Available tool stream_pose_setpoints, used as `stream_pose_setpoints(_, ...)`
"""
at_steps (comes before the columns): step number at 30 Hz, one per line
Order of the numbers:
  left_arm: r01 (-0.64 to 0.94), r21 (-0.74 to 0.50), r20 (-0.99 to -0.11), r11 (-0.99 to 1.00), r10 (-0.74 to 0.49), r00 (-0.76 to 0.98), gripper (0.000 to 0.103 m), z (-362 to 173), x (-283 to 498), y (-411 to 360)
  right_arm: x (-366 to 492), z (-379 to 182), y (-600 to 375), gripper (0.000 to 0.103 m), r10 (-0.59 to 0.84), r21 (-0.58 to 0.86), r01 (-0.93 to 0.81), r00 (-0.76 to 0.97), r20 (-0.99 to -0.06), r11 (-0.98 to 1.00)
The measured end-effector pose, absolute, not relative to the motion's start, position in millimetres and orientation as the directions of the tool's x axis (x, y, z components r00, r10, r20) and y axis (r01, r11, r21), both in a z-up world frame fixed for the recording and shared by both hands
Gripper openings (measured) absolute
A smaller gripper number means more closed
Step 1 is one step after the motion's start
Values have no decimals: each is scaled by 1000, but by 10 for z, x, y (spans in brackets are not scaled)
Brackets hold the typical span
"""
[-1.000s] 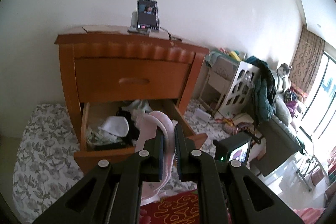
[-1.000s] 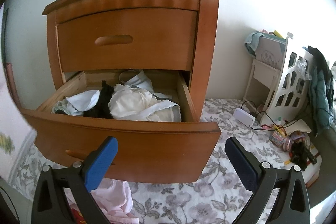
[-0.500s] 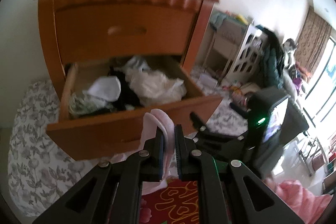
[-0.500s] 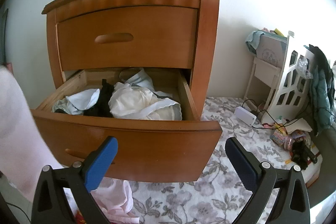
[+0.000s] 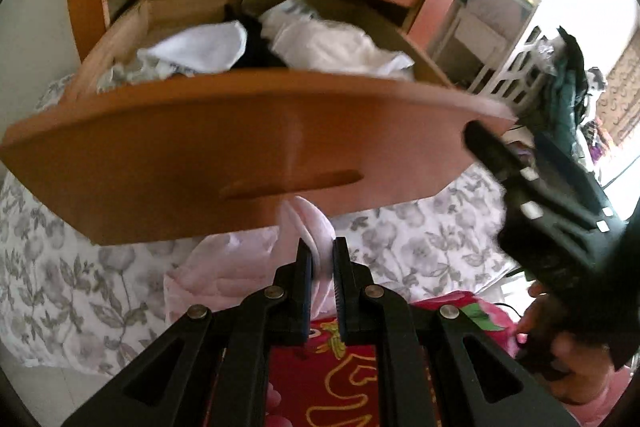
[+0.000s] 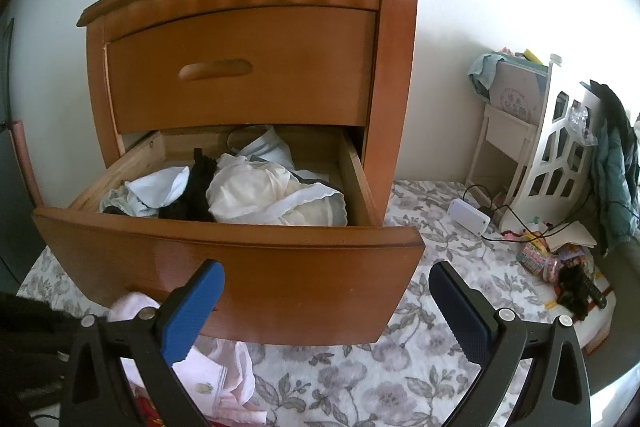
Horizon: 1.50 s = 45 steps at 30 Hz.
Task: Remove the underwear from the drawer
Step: 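Lower the pink sock onto the red cloth and open the left tool, then move the left tool back into the drawer over the white sock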
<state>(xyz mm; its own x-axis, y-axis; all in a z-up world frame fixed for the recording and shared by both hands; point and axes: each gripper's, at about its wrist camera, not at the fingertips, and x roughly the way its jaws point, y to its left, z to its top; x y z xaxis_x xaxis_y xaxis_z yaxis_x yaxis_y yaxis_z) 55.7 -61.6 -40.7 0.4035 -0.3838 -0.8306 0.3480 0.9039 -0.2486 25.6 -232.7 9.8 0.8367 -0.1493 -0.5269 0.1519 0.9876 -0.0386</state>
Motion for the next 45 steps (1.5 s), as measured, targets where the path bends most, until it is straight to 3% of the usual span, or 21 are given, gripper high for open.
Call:
stream_pose_setpoints(9, 291, -217, -861, 932, -323, 393, 12, -720, 634, -610, 258, 98, -2320, 103, -152, -44, 151, 836, -527, 987)
stream_pose_setpoints(13, 257, -210, -866, 943, -302, 400, 43, -781, 641, -547, 258, 100, -2319, 103, -152, -45, 151, 835, -529, 988)
stream_pose_setpoints(16, 236, -221, -859, 946, -303, 413, 47, -767, 617, -487, 257, 100, -2318, 103, -153, -48, 151, 835, -528, 987)
stream_pose_setpoints(20, 181, -251, -848, 951, -306, 433, 63, -741, 585, -375, 248, 93, -2314, 103, -156, -55, 150, 836, -526, 987)
stream_pose_setpoints(30, 116, -258, -835, 959, -282, 473, 77, -707, 505, -222, 252, 96, -2289, 103, -162, -70, 148, 835, -526, 987)
stream_pose_setpoints(32, 110, -260, -830, 959, -280, 483, 84, -702, 491, -197, 251, 95, -2286, 103, -164, -75, 146, 834, -527, 986)
stream_pose_setpoints(36, 102, -257, -821, 961, -273, 502, 86, -702, 475, -158, 254, 96, -2270, 103, -166, -83, 145, 833, -528, 986)
stream_pose_setpoints(40, 89, -260, -792, 962, -265, 551, 99, -679, 448, -108, 259, 95, -2262, 103, -168, -87, 144, 832, -528, 986)
stream_pose_setpoints(45, 83, -279, -776, 957, -276, 568, 100, -644, 439, -76, 259, 96, -2255, 103, -169, -91, 143, 832, -529, 986)
